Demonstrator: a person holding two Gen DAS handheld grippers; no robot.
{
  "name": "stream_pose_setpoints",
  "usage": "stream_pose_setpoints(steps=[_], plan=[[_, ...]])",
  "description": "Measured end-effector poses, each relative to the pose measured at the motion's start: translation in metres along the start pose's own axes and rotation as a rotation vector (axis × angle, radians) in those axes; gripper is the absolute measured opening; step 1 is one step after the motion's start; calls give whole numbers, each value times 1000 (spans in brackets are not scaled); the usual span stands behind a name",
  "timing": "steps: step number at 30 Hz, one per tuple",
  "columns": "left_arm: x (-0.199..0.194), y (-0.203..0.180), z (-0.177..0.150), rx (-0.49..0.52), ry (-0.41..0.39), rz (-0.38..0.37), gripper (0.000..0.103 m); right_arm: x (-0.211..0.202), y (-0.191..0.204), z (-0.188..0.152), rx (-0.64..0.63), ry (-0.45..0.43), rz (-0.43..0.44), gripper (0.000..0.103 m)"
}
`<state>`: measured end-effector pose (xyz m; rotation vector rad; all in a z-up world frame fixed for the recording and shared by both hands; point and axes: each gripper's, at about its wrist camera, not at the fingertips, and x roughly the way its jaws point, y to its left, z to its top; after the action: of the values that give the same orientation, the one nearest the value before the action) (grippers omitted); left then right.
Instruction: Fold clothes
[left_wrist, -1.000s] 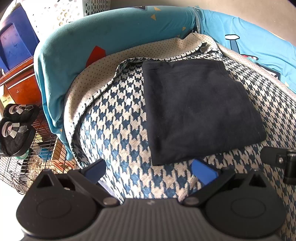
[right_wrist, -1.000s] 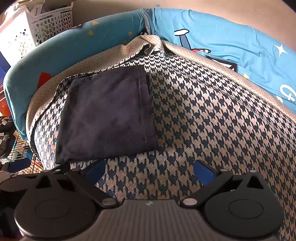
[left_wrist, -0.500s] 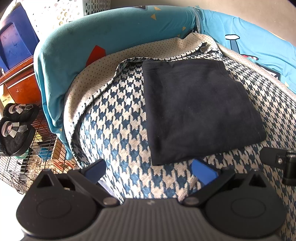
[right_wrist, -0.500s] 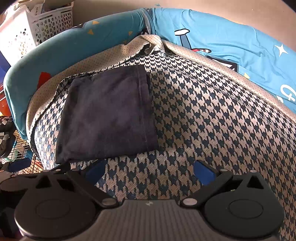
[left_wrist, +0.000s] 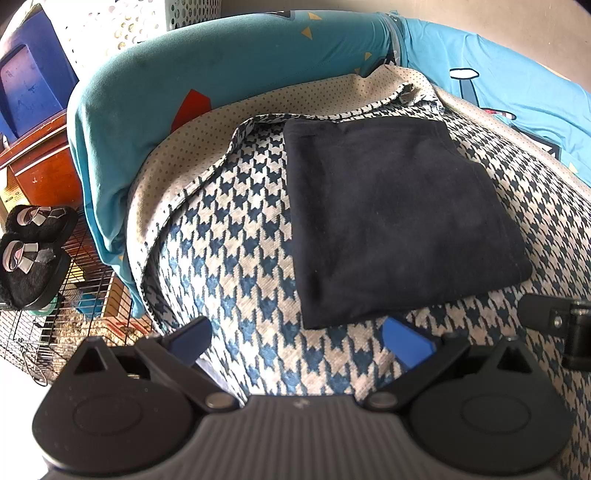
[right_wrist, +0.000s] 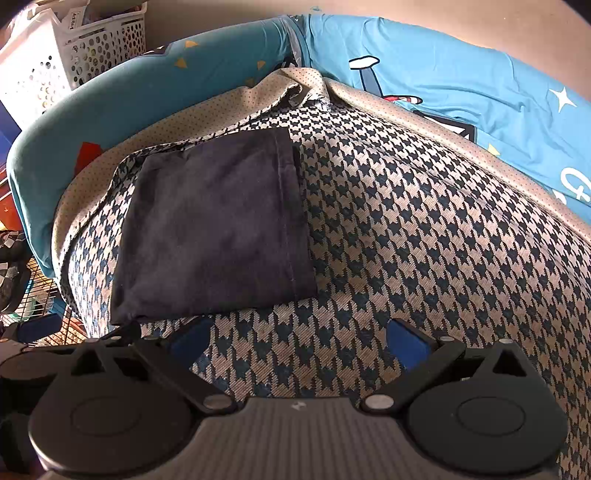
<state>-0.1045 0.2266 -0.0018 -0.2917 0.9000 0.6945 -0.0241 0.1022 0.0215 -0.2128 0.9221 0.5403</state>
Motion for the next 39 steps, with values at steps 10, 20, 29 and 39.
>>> stream_pose_setpoints(steps=[10,20,29,39], plan=[[0,0,0,-5,2,1,103,1,-1,-1,-2,4,1,103],[1,1,0,-14,5,1,103,1,-1,-1,0,5,-1,103],[1,0,0,-19,8,1,103,1,-1,0,6,7,-1,103],[5,1,0,-25,45,-17,103,1,-2,0,11,9,1,103]])
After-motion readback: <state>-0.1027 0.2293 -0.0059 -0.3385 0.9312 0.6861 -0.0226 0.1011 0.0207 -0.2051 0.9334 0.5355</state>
